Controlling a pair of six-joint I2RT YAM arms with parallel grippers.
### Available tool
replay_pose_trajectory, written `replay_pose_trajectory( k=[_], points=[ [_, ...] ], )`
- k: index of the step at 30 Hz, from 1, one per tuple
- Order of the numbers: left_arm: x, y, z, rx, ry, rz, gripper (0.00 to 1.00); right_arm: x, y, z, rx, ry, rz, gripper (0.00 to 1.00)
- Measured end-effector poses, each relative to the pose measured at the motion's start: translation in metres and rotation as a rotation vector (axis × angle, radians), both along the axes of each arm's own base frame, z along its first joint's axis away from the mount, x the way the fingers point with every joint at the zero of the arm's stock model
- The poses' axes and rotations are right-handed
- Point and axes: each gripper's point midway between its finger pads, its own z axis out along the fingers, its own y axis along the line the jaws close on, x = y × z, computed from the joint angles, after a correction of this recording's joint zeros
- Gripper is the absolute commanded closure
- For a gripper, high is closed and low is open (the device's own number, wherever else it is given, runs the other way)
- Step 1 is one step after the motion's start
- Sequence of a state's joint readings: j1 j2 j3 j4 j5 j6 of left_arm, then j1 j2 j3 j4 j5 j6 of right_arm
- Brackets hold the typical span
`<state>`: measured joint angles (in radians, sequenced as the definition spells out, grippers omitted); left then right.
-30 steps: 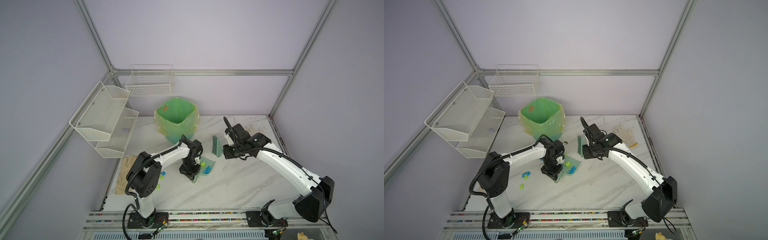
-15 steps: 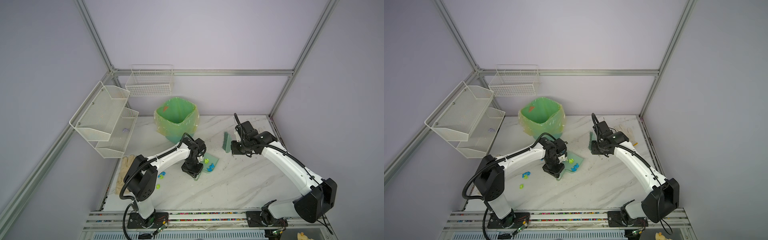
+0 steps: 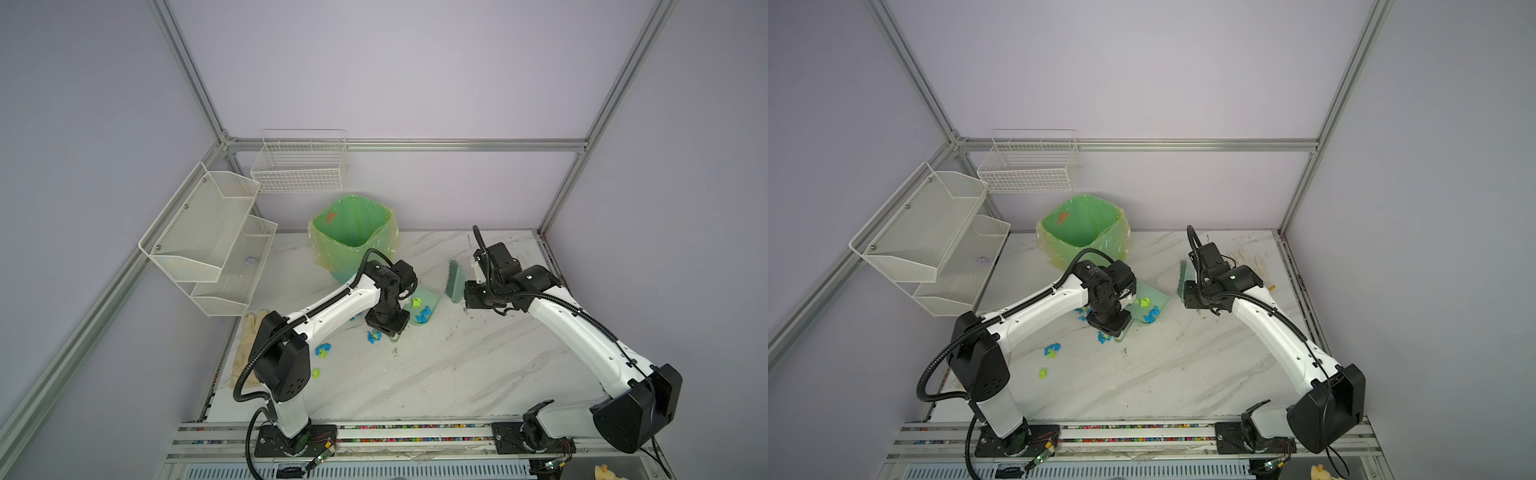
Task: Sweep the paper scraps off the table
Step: 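Lift the loaded dustpan toward the bin with the left gripper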
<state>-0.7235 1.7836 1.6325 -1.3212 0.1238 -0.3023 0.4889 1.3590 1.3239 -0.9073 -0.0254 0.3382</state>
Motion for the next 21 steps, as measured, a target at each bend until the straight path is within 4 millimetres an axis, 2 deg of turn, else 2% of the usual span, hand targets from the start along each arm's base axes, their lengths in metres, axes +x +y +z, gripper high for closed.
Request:
replay_pose_trajectory(
  k=[6, 8, 11, 17, 21],
  points=[
    [0.048, -0.009, 0.050, -0.051, -0.115, 0.037, 1.00, 0.000, 0.003, 0.013, 0.046, -0.039, -0.003, 1.00],
    [0.056, -0.006, 0.058, -0.060, -0.138, 0.054, 1.00, 0.000, 0.003, 0.015, 0.051, -0.048, -0.003, 1.00],
    [0.058, 0.000, 0.061, -0.048, -0.131, 0.069, 1.00, -0.001, 0.002, 0.013, 0.048, -0.049, -0.005, 1.00],
    [0.057, -0.004, 0.056, -0.054, -0.101, 0.079, 1.00, 0.000, -0.003, 0.009, 0.036, -0.044, -0.017, 1.00],
    [0.061, -0.007, 0.066, -0.085, -0.116, 0.097, 1.00, 0.001, -0.003, 0.009, 0.037, -0.046, -0.019, 1.00]
  ],
)
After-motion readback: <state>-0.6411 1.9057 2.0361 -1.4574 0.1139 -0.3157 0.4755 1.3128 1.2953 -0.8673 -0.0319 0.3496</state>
